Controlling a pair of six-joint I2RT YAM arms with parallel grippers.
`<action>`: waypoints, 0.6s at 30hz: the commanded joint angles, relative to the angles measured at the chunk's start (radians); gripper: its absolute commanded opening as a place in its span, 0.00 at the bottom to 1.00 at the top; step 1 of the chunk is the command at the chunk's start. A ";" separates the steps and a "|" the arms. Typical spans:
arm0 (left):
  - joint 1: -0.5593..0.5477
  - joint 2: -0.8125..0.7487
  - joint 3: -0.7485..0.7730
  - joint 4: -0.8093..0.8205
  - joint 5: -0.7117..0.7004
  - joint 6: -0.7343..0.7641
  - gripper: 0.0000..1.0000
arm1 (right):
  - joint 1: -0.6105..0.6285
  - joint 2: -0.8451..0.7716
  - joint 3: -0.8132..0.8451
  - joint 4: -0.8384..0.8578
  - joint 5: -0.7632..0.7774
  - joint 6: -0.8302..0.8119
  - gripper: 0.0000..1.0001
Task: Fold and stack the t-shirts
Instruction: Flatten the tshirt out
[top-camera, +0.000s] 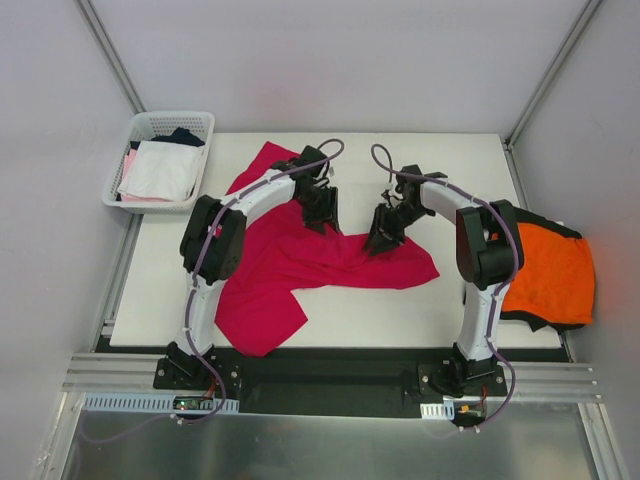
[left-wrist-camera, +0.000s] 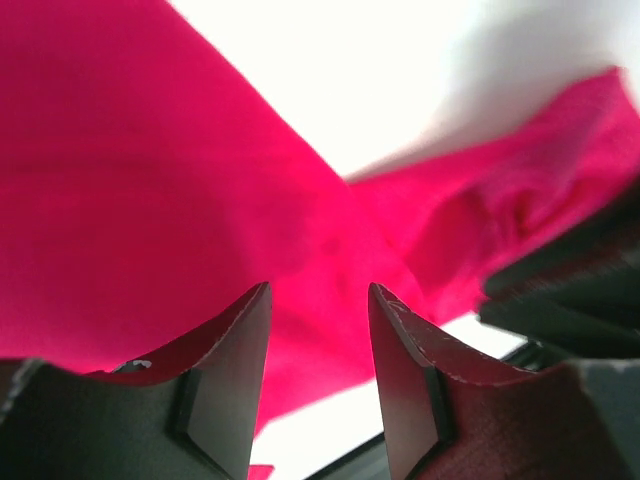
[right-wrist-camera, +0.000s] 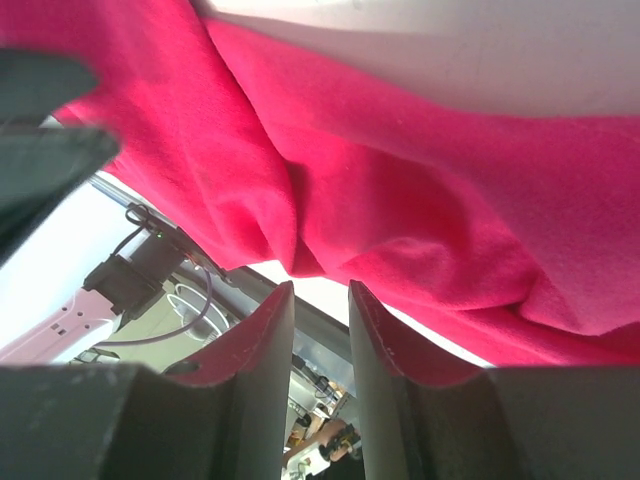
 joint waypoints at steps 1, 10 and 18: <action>-0.005 0.061 0.050 -0.009 -0.025 0.041 0.44 | 0.006 -0.062 -0.003 -0.063 0.020 -0.032 0.32; -0.008 0.133 0.064 -0.009 -0.036 0.050 0.45 | 0.007 -0.101 -0.046 -0.082 0.034 -0.041 0.32; -0.021 0.109 0.015 -0.007 -0.065 0.039 0.00 | 0.007 -0.084 -0.019 -0.088 0.028 -0.044 0.31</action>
